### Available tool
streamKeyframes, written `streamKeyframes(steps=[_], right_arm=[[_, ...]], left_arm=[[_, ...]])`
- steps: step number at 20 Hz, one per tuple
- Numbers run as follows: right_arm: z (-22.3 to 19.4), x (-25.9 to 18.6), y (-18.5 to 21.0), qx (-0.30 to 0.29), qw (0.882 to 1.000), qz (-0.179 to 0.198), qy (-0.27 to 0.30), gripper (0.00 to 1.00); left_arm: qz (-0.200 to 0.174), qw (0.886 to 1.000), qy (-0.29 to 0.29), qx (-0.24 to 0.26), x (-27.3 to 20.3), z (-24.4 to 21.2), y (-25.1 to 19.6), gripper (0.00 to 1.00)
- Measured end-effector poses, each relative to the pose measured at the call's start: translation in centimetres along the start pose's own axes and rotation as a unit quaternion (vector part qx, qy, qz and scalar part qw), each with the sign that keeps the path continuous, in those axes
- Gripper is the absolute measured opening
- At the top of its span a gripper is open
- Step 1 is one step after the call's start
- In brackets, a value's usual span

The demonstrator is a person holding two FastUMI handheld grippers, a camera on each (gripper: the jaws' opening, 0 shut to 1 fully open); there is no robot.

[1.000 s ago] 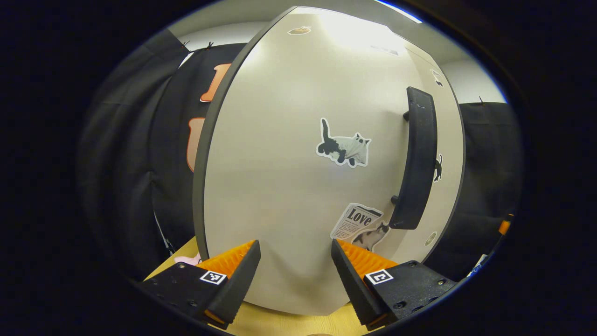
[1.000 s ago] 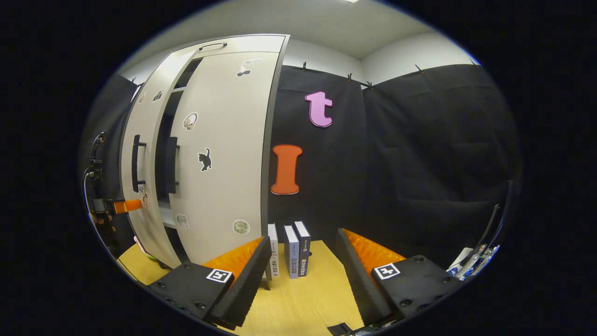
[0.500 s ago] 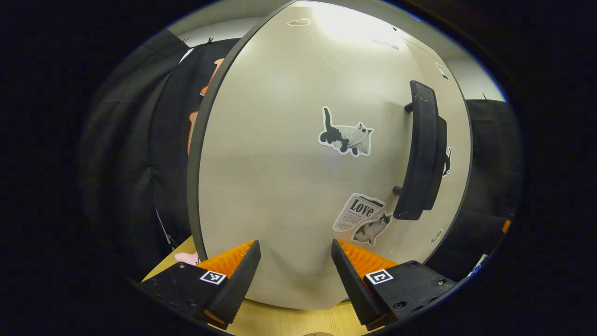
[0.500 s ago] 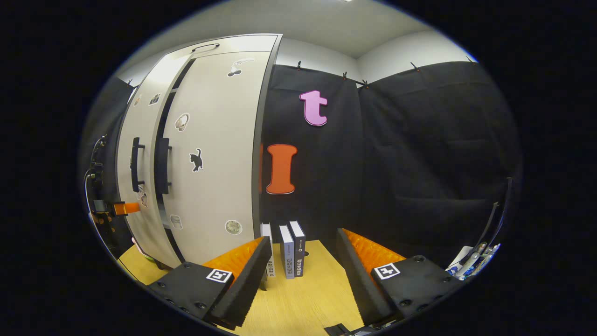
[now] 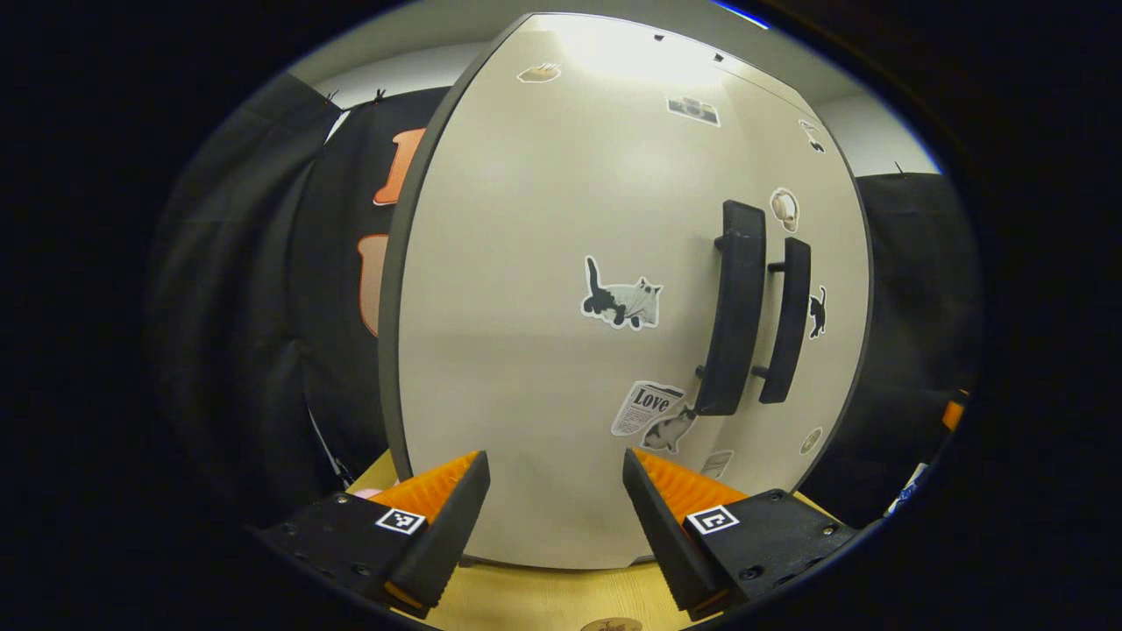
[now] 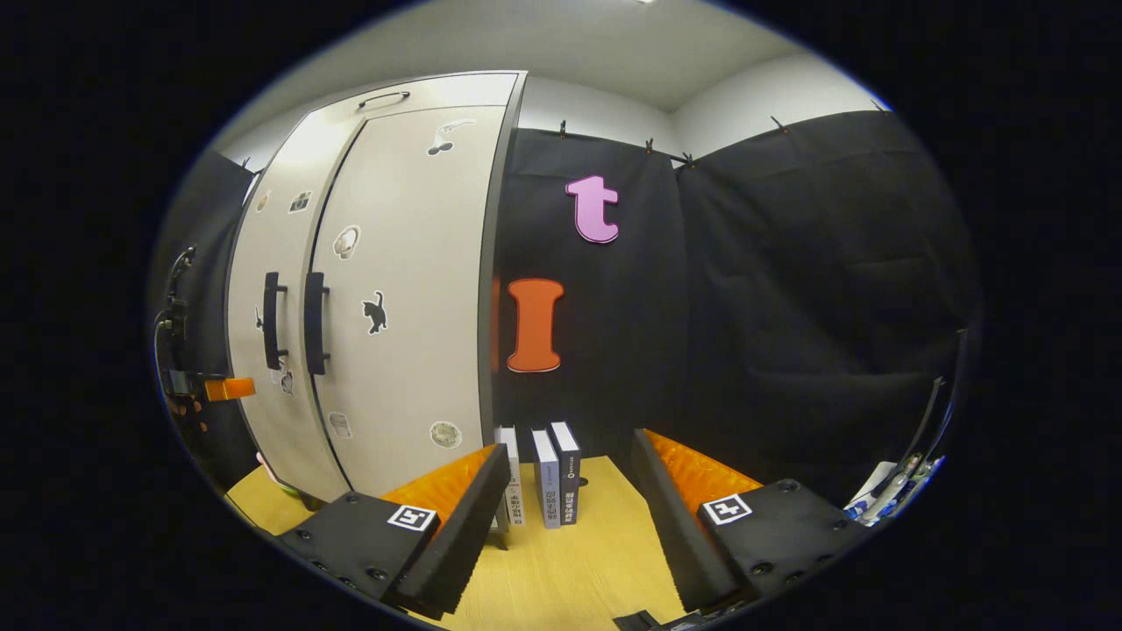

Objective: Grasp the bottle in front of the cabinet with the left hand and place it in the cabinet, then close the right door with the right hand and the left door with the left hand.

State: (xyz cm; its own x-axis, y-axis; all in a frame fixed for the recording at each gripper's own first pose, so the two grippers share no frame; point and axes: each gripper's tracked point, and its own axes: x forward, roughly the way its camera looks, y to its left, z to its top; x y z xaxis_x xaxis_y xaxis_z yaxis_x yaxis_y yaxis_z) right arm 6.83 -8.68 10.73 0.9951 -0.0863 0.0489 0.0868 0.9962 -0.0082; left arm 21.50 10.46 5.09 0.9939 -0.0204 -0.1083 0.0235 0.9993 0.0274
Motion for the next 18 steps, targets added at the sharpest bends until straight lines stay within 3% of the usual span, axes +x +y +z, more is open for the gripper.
streamKeyframes(steps=[7, 18], right_arm=[[0.9, -0.6, 1.3, 0.007, 1.0, 0.012, -0.002, 0.94], [1.9, -1.8, 3.7, 0.005, 0.999, 0.031, -0.017, 0.94]], left_arm=[[-0.011, 1.0, -0.014, 0.004, -6.2, 2.8, 0.4, 0.93], [0.015, 0.998, -0.055, 0.005, -14.4, 6.9, 2.6, 0.93]])
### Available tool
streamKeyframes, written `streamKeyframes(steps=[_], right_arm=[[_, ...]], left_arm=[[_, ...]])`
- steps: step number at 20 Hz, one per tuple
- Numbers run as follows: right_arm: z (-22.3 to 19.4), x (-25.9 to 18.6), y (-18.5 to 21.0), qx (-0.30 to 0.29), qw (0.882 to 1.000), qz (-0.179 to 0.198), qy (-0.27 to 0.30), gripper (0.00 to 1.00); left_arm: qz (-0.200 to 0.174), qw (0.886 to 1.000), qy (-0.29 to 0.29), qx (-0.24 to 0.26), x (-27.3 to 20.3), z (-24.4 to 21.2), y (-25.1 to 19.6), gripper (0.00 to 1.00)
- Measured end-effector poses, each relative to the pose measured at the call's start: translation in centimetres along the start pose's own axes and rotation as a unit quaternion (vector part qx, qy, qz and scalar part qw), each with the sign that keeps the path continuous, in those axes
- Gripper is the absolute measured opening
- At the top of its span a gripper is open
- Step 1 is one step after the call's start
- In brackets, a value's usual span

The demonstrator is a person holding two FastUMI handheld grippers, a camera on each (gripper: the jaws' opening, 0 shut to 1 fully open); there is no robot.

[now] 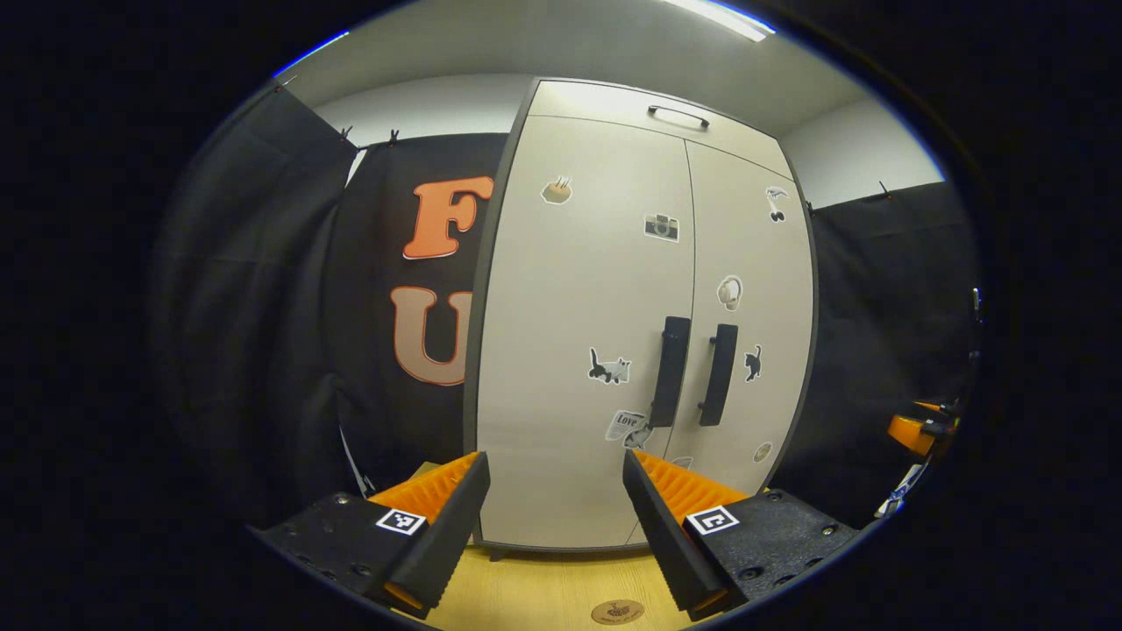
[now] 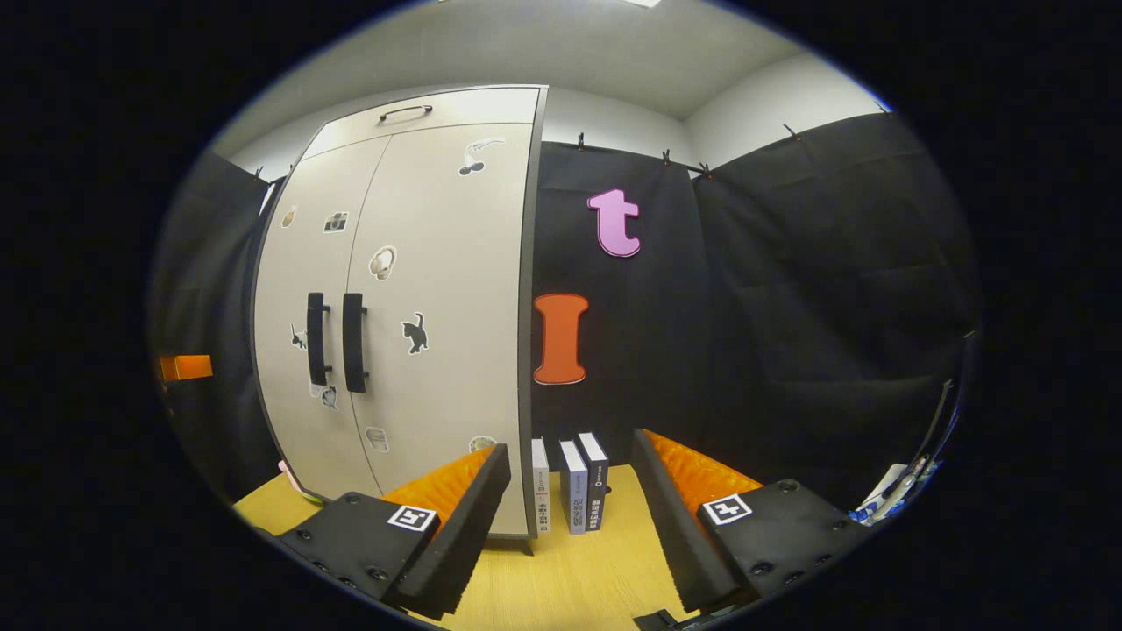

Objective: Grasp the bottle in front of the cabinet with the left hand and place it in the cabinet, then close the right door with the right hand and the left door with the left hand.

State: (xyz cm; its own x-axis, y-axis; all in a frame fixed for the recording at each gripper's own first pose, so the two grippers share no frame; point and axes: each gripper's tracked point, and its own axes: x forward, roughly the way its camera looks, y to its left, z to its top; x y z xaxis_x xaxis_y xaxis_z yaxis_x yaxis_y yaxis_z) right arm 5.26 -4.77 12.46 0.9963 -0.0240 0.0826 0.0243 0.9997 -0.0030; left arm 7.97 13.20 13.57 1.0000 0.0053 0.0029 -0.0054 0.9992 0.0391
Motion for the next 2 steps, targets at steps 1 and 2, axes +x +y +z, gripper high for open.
streamKeyframes(steps=[1, 2], right_arm=[[-0.02, -0.13, 0.17, 0.0, 1.0, 0.002, 0.0, 0.94], [-0.16, -0.21, 0.42, 0.0, 1.0, 0.003, 0.002, 0.94]], left_arm=[[0.004, 1.0, -0.004, 0.002, -0.33, 0.28, 0.34, 0.93], [0.008, 1.0, -0.006, 0.002, -0.78, 0.45, 0.58, 0.93]])
